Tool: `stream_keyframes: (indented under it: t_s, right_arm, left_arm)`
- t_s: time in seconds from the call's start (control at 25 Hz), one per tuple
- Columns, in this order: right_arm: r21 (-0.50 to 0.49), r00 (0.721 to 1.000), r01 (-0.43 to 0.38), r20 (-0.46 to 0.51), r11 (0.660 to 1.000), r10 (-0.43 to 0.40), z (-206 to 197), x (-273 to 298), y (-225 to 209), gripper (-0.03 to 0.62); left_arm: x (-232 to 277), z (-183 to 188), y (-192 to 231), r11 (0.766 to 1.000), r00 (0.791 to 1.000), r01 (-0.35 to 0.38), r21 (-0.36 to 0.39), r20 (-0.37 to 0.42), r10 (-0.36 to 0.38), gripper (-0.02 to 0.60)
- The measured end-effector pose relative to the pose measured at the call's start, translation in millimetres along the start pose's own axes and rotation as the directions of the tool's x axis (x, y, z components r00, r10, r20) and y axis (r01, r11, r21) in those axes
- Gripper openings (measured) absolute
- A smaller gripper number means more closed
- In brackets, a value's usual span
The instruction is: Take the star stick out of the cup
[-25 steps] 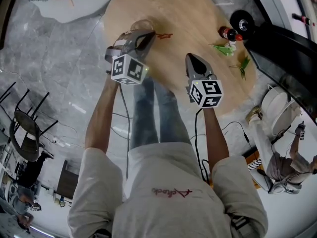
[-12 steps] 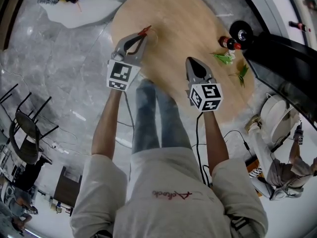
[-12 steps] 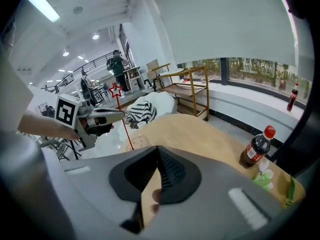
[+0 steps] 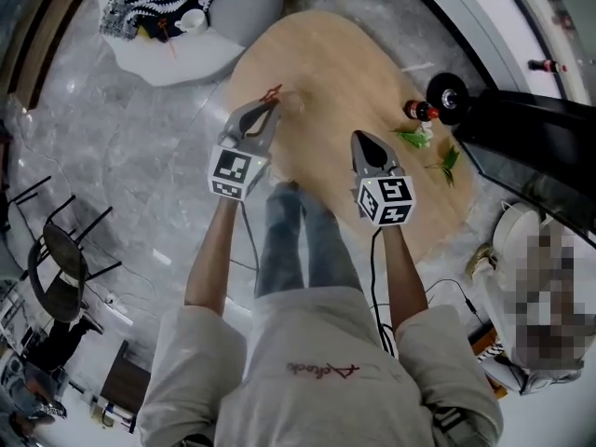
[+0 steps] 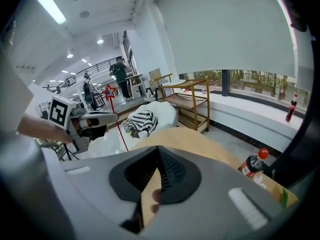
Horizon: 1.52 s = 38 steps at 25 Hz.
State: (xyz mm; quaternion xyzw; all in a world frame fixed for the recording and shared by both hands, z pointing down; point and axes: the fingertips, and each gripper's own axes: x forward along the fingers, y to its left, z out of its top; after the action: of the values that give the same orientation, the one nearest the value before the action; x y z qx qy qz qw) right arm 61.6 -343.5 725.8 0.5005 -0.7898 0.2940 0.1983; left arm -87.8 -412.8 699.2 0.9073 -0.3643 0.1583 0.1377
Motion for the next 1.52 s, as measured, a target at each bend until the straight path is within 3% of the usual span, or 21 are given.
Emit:
stream_keyframes:
  t_s: [0.16,0.52,0.92,1.52]
  right_arm:
    - [-0.020,0.999,0.007,0.041,1.000,-0.007,32,-22,11,0.003]
    - [-0.087,0.978,0.039,0.208,0.995,-0.020,146,-79,28,0.003]
    - [-0.137,0.948,0.034,0.317,0.990,0.011,223,-154,70,0.003]
    - [-0.190,0.887,0.014,0.455,0.982,0.075,301,-220,114,0.003]
  left_arm:
    - [-20,50,-5,1.000,0.998,-0.015,-0.013,0.064,0.015,0.005]
    - [-82,139,-15,0.997,0.991,-0.072,0.028,0.116,0.068,0.005]
    - [-152,236,-42,0.990,0.970,-0.126,0.065,0.216,0.110,0.005]
    - [-214,313,-73,0.977,0.944,-0.188,0.100,0.294,0.152,0.005]
